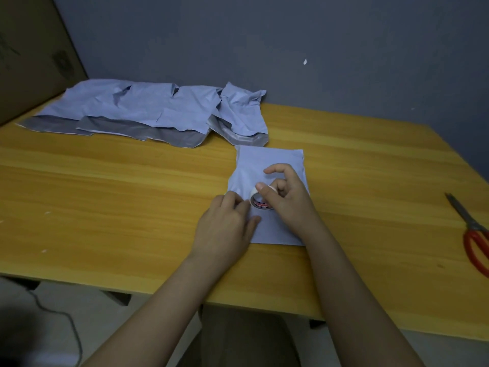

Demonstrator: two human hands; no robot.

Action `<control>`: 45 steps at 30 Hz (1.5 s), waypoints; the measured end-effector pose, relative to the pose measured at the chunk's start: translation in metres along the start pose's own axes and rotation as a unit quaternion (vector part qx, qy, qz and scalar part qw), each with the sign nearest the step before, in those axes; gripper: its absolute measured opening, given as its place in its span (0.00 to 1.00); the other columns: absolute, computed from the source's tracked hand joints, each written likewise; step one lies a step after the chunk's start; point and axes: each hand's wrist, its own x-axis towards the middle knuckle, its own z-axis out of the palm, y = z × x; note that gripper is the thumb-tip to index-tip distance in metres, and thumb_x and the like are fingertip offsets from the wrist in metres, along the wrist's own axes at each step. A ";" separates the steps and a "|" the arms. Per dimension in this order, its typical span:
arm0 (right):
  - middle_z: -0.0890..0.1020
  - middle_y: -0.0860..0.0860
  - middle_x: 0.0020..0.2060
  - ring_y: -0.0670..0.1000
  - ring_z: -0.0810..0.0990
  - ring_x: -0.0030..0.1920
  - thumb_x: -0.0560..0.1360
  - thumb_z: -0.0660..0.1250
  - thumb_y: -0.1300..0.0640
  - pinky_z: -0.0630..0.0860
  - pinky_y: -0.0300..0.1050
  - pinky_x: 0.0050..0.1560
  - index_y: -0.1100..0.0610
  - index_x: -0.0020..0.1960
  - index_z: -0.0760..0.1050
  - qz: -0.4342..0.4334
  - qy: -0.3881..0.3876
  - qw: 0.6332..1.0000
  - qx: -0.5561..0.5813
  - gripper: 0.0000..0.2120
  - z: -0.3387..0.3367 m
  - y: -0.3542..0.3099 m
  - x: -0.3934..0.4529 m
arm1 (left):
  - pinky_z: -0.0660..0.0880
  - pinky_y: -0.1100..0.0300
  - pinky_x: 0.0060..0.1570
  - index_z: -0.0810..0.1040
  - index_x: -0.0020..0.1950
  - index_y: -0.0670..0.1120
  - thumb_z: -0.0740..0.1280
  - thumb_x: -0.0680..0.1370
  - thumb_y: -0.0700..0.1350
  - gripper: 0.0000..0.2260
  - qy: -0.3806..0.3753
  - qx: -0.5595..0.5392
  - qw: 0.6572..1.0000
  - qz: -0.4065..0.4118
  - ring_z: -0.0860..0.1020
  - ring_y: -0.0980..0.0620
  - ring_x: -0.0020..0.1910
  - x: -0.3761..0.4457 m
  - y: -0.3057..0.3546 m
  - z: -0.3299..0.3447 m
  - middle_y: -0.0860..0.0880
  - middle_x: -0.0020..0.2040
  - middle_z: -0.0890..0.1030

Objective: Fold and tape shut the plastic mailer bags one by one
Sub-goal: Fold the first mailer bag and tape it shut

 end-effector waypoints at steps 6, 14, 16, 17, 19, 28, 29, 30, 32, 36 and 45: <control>0.67 0.48 0.25 0.48 0.68 0.30 0.76 0.68 0.57 0.68 0.41 0.34 0.53 0.60 0.69 0.017 0.002 1.000 0.017 0.14 0.001 0.000 0.003 | 0.75 0.59 0.33 0.81 0.49 0.42 0.55 0.75 0.54 0.20 -0.013 0.013 1.000 -0.001 0.78 0.45 0.45 -0.002 0.002 0.001 0.45 0.47 0.78; 0.75 0.47 0.32 0.46 0.74 0.35 0.73 0.72 0.54 0.71 0.39 0.38 0.55 0.46 0.75 0.026 0.012 1.000 0.005 0.08 0.001 0.001 0.000 | 0.75 0.58 0.41 0.81 0.51 0.40 0.53 0.75 0.53 0.22 -0.063 0.024 0.997 0.024 0.79 0.46 0.48 -0.001 0.002 -0.001 0.45 0.50 0.78; 0.77 0.47 0.32 0.44 0.75 0.34 0.73 0.72 0.53 0.71 0.38 0.37 0.57 0.41 0.77 0.027 0.011 1.000 -0.004 0.08 0.001 0.002 -0.001 | 0.76 0.58 0.46 0.79 0.58 0.38 0.52 0.78 0.53 0.24 -0.072 -0.002 0.997 0.013 0.79 0.45 0.54 -0.002 0.003 -0.001 0.43 0.57 0.78; 0.78 0.48 0.32 0.45 0.75 0.35 0.73 0.71 0.53 0.71 0.38 0.38 0.58 0.40 0.77 0.029 0.011 1.000 -0.003 0.09 0.001 0.002 0.000 | 0.74 0.58 0.55 0.74 0.65 0.38 0.51 0.80 0.53 0.24 -0.070 0.000 0.997 0.012 0.75 0.45 0.61 -0.001 0.004 -0.001 0.42 0.64 0.74; 0.78 0.51 0.32 0.47 0.75 0.35 0.74 0.71 0.54 0.71 0.40 0.37 0.59 0.41 0.77 0.029 0.016 0.999 0.007 0.08 0.000 0.002 -0.001 | 0.58 0.61 0.70 0.60 0.75 0.40 0.49 0.83 0.52 0.25 -0.075 0.016 0.996 0.036 0.59 0.49 0.75 0.000 0.004 0.000 0.43 0.76 0.61; 0.68 0.55 0.27 0.51 0.66 0.30 0.76 0.69 0.59 0.64 0.40 0.30 0.53 0.48 0.69 0.010 0.017 1.000 0.021 0.08 0.004 -0.002 0.002 | 0.74 0.56 0.58 0.79 0.59 0.35 0.60 0.77 0.49 0.20 -0.073 0.016 0.997 0.014 0.78 0.45 0.60 -0.002 0.004 0.003 0.39 0.58 0.80; 0.67 0.54 0.27 0.52 0.66 0.30 0.76 0.69 0.59 0.64 0.40 0.30 0.52 0.48 0.69 0.011 0.014 0.999 0.027 0.09 0.005 -0.003 0.003 | 0.71 0.56 0.62 0.76 0.63 0.35 0.60 0.79 0.48 0.20 -0.061 0.003 0.998 0.015 0.75 0.45 0.64 -0.003 0.005 0.002 0.38 0.62 0.78; 0.67 0.54 0.26 0.52 0.65 0.29 0.76 0.69 0.60 0.63 0.41 0.30 0.52 0.48 0.69 0.013 0.013 0.999 0.032 0.09 0.005 -0.003 0.003 | 0.67 0.57 0.65 0.73 0.66 0.35 0.57 0.81 0.49 0.21 -0.053 0.000 0.998 0.017 0.72 0.45 0.67 -0.003 0.007 -0.001 0.39 0.65 0.75; 0.66 0.52 0.26 0.50 0.65 0.28 0.76 0.69 0.61 0.63 0.40 0.30 0.52 0.49 0.69 0.016 0.013 0.999 0.039 0.09 0.005 -0.004 0.003 | 0.58 0.61 0.70 0.66 0.71 0.37 0.53 0.83 0.49 0.22 -0.030 -0.006 0.999 0.023 0.64 0.48 0.73 -0.002 0.005 0.001 0.40 0.72 0.68; 0.67 0.48 0.24 0.48 0.65 0.28 0.75 0.69 0.61 0.64 0.41 0.31 0.51 0.49 0.68 0.029 0.022 0.998 0.055 0.11 0.006 -0.004 0.004 | 0.56 0.63 0.68 0.69 0.69 0.36 0.55 0.81 0.48 0.21 -0.021 -0.006 1.000 0.015 0.66 0.47 0.72 -0.001 0.007 -0.003 0.39 0.70 0.70; 0.70 0.44 0.23 0.43 0.69 0.27 0.74 0.69 0.64 0.69 0.35 0.31 0.54 0.60 0.68 0.029 0.034 0.997 0.061 0.18 0.003 -0.009 0.003 | 0.52 0.63 0.71 0.62 0.74 0.39 0.50 0.83 0.50 0.23 -0.028 -0.047 0.998 0.011 0.58 0.50 0.75 -0.002 0.004 0.003 0.42 0.75 0.62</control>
